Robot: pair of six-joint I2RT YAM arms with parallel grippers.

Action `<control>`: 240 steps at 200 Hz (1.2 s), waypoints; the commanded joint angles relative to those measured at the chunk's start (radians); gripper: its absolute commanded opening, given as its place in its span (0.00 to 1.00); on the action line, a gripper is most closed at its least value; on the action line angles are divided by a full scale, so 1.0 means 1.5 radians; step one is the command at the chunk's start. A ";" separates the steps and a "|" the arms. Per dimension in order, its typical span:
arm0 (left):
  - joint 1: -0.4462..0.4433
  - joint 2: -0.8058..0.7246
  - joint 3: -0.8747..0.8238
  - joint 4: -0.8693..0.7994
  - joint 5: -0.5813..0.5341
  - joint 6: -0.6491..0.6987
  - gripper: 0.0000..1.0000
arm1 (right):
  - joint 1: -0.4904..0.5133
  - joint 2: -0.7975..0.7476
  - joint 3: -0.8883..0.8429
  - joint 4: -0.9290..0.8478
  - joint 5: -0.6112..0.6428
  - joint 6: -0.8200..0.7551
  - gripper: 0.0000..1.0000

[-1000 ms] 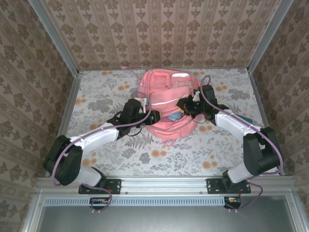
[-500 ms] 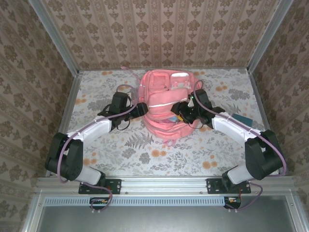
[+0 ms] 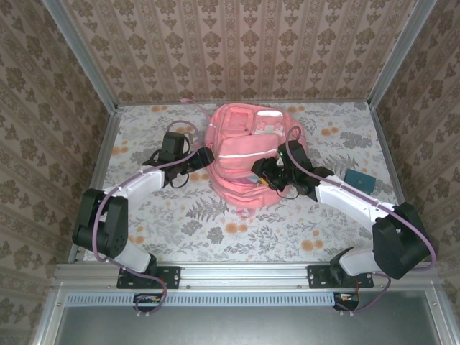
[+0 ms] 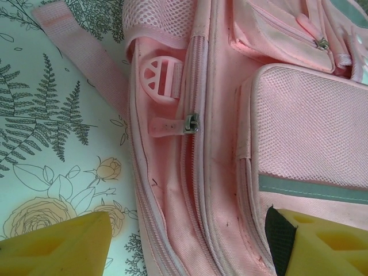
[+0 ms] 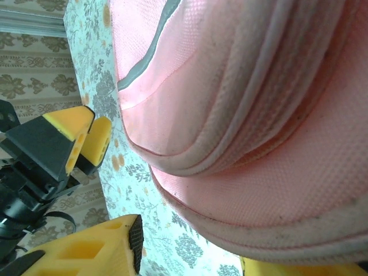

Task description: Pack the student bag

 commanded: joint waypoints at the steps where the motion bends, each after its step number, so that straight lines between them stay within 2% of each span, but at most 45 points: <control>1: 0.007 0.013 0.021 -0.005 0.025 0.014 0.73 | 0.017 0.024 0.002 0.032 -0.027 0.047 0.47; 38: 0.008 0.031 0.025 0.021 0.064 0.007 0.72 | 0.034 0.067 -0.008 0.075 -0.024 0.084 0.49; 75: 0.008 0.046 0.026 0.036 0.100 0.000 0.72 | 0.028 0.087 0.006 0.071 0.026 0.043 0.54; 108: 0.009 0.040 0.017 0.034 0.098 0.002 0.72 | -0.022 0.101 0.001 0.100 0.074 0.003 0.54; 154: 0.011 0.024 0.011 0.025 0.091 0.012 0.72 | -0.078 0.098 -0.015 0.160 0.066 -0.009 0.52; 177: 0.019 0.025 0.012 0.026 0.092 0.027 0.72 | -0.082 0.081 -0.036 0.187 0.036 0.006 0.47; 205: 0.030 0.038 0.025 0.040 0.123 0.088 0.71 | -0.094 0.063 -0.058 0.217 0.000 0.034 0.34; 240: 0.032 0.062 0.062 0.008 0.150 0.244 0.70 | -0.106 0.041 -0.064 0.231 -0.013 0.054 0.20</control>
